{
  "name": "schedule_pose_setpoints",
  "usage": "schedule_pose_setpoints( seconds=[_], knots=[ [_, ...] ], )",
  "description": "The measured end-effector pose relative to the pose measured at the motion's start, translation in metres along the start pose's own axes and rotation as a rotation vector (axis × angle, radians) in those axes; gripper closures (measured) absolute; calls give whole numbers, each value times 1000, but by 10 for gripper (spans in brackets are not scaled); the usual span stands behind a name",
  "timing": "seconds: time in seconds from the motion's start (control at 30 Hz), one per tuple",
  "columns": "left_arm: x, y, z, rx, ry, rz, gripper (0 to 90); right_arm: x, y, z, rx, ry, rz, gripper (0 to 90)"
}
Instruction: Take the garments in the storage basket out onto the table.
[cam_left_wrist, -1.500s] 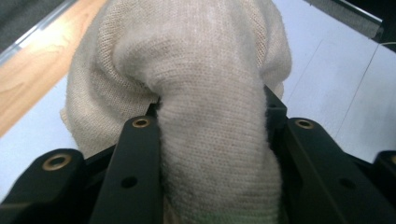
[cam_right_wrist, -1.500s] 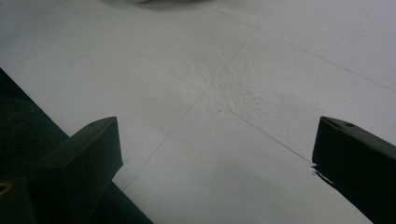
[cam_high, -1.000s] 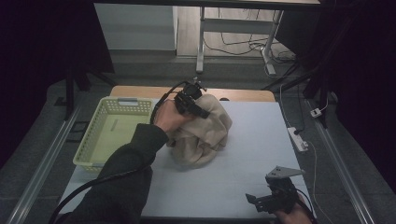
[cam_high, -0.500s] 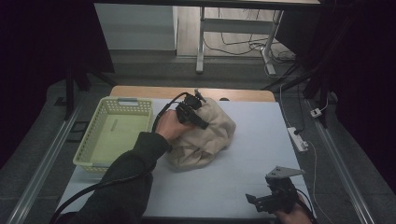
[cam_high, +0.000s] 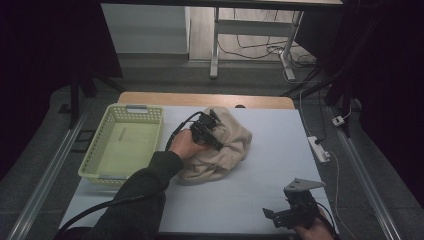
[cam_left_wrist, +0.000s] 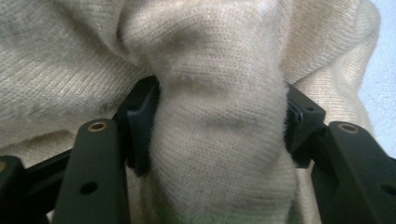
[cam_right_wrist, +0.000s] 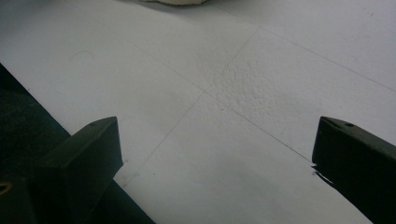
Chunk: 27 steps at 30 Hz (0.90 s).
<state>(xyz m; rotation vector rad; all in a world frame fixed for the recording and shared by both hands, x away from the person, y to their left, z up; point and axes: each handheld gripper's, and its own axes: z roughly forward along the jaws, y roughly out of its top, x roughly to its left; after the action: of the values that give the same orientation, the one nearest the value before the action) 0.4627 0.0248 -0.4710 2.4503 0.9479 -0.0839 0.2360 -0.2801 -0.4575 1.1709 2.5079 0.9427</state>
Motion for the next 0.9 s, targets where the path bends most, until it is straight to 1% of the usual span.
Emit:
schedule_pose_setpoints(
  seconds=[0.27,0.4,0.53,0.57,0.7,0.77,0.83,0.9],
  knots=[
    [0,1,0,-8,4,8,331,1,0,0,3,-1,-7,14],
    [1,3,-4,-22,-8,-12,245,1,0,0,6,0,-10,14],
    [1,4,-8,-37,-4,-8,184,1,0,1,9,-1,-14,14],
    [0,4,-9,-42,-3,-4,166,1,0,1,9,-1,-14,14],
    [0,3,-14,-69,-21,27,70,2,0,1,10,-2,-16,15],
    [0,2,-18,-83,-20,47,51,2,0,1,11,-2,-17,14],
    [-1,2,-22,-99,-14,58,29,2,0,1,12,-2,-17,14],
    [-2,1,-26,-119,-24,64,15,2,0,1,12,-2,-18,14]
  ],
)
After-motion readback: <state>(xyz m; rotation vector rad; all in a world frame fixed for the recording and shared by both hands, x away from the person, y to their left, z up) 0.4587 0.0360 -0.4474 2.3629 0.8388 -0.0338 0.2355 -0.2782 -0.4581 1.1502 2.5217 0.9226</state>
